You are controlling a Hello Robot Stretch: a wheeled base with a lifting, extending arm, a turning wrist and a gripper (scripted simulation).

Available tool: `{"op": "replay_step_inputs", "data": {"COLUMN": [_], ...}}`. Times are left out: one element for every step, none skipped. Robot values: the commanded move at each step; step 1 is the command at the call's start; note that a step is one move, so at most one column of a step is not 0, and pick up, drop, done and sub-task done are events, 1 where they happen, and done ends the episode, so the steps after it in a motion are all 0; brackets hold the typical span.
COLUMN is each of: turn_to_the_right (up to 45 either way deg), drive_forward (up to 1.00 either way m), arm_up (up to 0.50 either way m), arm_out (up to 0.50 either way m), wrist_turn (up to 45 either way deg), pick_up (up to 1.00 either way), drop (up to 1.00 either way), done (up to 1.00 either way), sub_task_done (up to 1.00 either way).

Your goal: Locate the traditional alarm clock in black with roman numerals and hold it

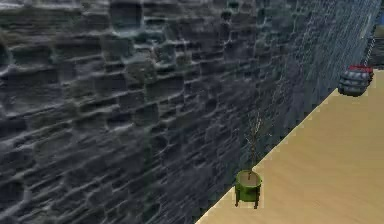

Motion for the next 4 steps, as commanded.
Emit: {"op": "replay_step_inputs", "data": {"turn_to_the_right": [45.0,45.0,21.0,0.0], "drive_forward": [0.0,0.0,0.0,0.8], "arm_up": [0.0,0.0,0.0,0.0], "arm_out": [0.0,0.0,0.0,0.0], "wrist_turn": [0.0,0.0,0.0,0.0], "pick_up": [0.0,0.0,0.0,0.0], "drop": [0.0,0.0,0.0,0.0], "done": [0.0,0.0,0.0,0.0], "sub_task_done": [0.0,0.0,0.0,0.0]}}
